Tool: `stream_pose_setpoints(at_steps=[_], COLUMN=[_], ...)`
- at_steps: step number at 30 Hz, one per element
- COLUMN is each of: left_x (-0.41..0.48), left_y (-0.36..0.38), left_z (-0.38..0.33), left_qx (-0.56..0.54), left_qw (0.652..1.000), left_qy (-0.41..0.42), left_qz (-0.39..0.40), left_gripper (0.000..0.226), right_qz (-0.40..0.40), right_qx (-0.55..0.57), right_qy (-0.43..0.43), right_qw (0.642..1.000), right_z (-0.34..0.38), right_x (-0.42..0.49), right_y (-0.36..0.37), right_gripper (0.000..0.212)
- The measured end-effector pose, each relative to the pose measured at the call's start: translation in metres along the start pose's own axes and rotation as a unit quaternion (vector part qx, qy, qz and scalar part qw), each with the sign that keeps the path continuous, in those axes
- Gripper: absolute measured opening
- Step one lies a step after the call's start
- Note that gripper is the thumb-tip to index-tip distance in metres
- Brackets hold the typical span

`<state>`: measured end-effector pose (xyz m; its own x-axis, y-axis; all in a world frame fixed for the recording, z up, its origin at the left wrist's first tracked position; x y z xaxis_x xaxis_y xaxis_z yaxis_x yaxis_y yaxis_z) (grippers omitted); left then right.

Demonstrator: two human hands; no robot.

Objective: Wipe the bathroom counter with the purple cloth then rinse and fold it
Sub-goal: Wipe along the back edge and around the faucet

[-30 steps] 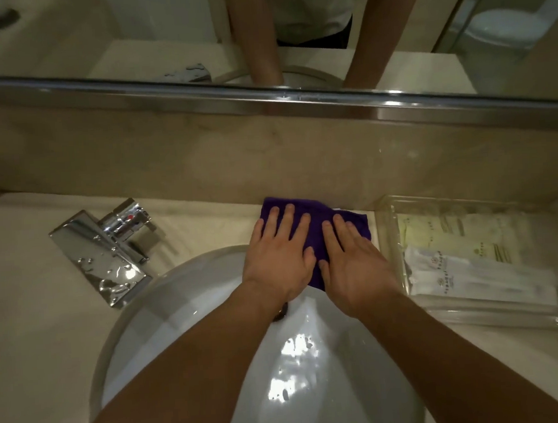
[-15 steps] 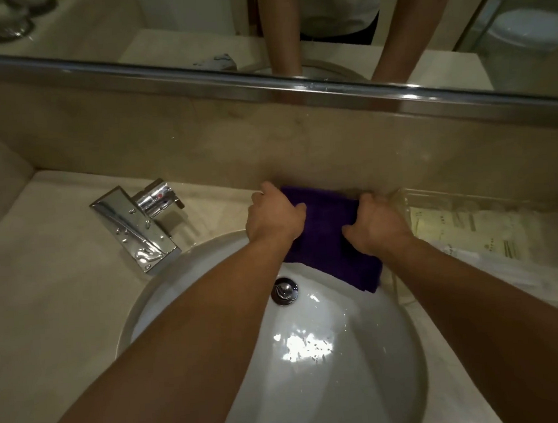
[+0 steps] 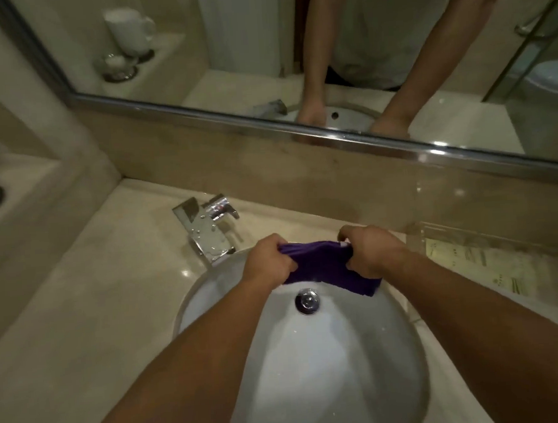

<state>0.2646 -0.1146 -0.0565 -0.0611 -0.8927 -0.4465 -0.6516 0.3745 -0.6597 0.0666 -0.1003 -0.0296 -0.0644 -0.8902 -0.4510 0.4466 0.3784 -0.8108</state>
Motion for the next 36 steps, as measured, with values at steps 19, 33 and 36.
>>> stream_pose_setpoints(at_steps=[19, 33, 36], left_x=[-0.069, 0.023, 0.032], left_y=[-0.13, -0.095, -0.1], left_z=[0.138, 0.155, 0.145], left_qx=[0.007, -0.13, -0.038], left_qw=[0.998, 0.986, 0.991], left_qy=[-0.02, -0.104, -0.099], left_qz=[0.051, -0.019, -0.086], left_gripper=[0.016, 0.008, 0.005], right_qz=[0.005, -0.055, -0.082], right_qx=[0.07, 0.232, 0.237], right_qy=[0.028, 0.041, 0.031], right_qw=[0.997, 0.97, 0.968], right_z=[0.159, 0.13, 0.13], right_x=[-0.06, 0.059, 0.082], right_y=[0.067, 0.087, 0.08], right_gripper=[0.016, 0.027, 0.026])
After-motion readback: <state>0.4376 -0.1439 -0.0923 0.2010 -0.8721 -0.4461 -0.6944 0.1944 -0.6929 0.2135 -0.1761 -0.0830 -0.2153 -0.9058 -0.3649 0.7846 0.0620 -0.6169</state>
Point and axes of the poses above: each hand's wrist, its own x-axis towards the middle knuckle, its own y-axis out of the palm, z = x × y, the point moved 2 cm from there along x, towards the middle knuckle, and after that the axes turned 14 degrees about x, right-handed, at the moved point
